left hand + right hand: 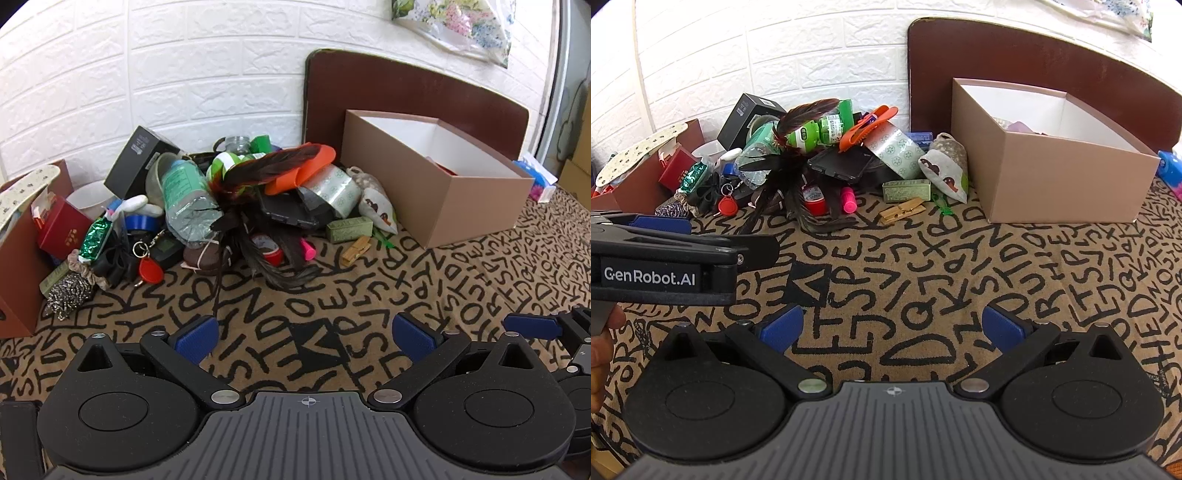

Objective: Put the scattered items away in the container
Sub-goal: 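Move both tools toward the cluttered pile of items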

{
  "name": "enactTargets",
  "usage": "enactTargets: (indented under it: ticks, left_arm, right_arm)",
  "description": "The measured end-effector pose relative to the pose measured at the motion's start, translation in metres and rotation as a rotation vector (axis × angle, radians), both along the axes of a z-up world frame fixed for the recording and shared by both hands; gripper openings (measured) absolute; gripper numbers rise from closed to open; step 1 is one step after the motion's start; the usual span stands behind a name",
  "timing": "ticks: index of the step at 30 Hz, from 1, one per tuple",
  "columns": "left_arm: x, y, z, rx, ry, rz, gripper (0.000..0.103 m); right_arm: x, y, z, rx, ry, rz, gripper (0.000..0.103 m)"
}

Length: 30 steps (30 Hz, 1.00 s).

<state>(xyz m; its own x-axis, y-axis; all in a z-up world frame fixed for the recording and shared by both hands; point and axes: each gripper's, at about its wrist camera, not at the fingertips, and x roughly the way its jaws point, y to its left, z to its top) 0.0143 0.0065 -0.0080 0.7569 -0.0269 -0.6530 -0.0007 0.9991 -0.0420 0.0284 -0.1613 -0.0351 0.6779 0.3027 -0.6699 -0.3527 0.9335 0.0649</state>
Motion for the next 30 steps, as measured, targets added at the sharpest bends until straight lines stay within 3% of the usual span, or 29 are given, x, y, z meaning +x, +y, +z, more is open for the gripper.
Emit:
enactTargets:
  ticks: [15, 27, 30]
  left_arm:
    - [0.025, 0.014, -0.014, -0.015, 0.047, 0.018, 0.103]
    - [0.059, 0.057, -0.032, -0.122, 0.075, 0.073, 0.103]
    - [0.07, 0.064, -0.035, -0.117, 0.068, 0.086, 0.101]
  right_arm:
    - [0.024, 0.01, -0.009, -0.002, 0.027, 0.011, 0.103]
    - [0.061, 0.033, -0.026, 0.055, 0.041, 0.093, 0.102]
    - [0.073, 0.041, -0.03, 0.074, 0.029, 0.118, 0.102]
